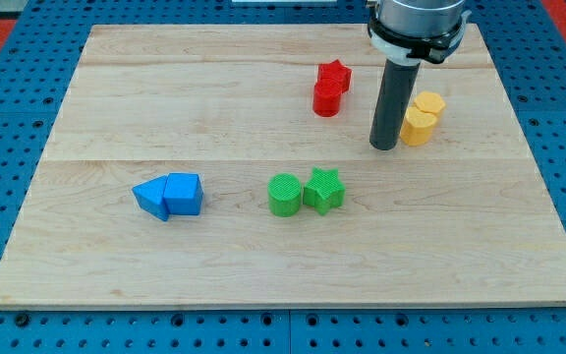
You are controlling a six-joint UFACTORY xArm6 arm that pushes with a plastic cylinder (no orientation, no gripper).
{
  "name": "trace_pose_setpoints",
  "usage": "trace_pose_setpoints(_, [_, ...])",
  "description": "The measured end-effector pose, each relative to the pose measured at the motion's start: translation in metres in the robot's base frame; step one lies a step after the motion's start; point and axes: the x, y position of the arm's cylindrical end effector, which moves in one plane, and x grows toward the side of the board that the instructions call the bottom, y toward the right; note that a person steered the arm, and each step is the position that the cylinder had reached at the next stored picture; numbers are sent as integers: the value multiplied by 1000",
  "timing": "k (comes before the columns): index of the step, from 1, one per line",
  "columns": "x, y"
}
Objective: Move the hexagon towards the top left corner
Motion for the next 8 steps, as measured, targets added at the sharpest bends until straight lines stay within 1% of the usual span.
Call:
trace_pose_setpoints(1, [14,21])
trace_pose_setpoints(2, [35,73])
trace_pose_setpoints(3, [10,102])
trace_pose_setpoints(5, [-53,111])
trace_pose_setpoints(6, [-53,66])
trace_pose_setpoints(7, [-38,39])
trace_pose_setpoints(8, [-34,16])
